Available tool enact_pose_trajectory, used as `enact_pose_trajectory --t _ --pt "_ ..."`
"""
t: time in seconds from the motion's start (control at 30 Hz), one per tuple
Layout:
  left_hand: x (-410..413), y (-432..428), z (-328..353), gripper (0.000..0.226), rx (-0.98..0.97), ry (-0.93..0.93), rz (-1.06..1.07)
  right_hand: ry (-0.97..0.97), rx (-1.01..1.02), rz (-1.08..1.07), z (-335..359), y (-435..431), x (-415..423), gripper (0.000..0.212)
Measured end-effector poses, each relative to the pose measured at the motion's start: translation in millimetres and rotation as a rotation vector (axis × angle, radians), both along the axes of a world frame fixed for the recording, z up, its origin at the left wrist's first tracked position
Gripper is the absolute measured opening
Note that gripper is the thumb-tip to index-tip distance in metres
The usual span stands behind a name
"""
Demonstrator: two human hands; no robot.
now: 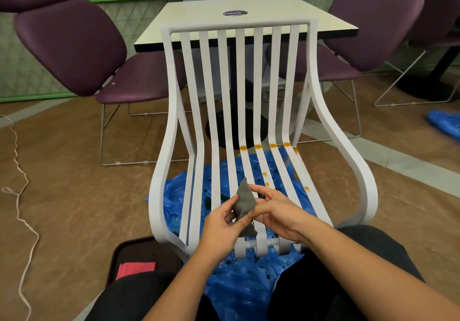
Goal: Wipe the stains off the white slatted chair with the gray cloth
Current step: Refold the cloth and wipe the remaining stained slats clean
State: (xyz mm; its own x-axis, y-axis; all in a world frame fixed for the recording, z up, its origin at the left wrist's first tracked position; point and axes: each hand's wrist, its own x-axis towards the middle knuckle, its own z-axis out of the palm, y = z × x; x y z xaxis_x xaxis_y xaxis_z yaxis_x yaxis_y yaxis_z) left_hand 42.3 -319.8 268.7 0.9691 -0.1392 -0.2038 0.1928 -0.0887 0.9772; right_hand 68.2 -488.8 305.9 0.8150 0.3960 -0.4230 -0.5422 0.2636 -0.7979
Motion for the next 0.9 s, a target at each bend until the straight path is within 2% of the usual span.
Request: enact_pose_trajectory --t 0.13,0.27,0.43,0.63,0.8,0.9 --pt "-3.0 -0.4 5.9 0.035 0.055 -0.065 0.012 -0.149 -0.177 -0.011 -3.4 4.3 -3.0 0.073" --pt "-3.5 -2.4 7.7 0.028 0.025 -0.066 0.09 -0.224 -0.239 -0.054 -3.4 7.8 -4.1 0.061" --pt "-3.0 -5.9 16.7 0.026 -0.169 0.07 0.142 -0.378 -0.442 -0.152 -3.2 8.4 -3.5 0.035" --pt "-1.5 -3.9 20.5 0.028 -0.274 0.147 0.193 -0.578 -0.563 -0.185 -8.3 10.1 -7.8 0.021" --pt "5.4 7.4 20.6 0.031 -0.221 0.118 0.29 -0.585 -0.597 -0.22 -2.9 -0.5 -4.0 0.019" --pt "9.4 17.6 24.3 0.032 -0.148 0.046 0.382 -0.638 -0.689 -0.145 0.1 -10.4 0.7 0.02"
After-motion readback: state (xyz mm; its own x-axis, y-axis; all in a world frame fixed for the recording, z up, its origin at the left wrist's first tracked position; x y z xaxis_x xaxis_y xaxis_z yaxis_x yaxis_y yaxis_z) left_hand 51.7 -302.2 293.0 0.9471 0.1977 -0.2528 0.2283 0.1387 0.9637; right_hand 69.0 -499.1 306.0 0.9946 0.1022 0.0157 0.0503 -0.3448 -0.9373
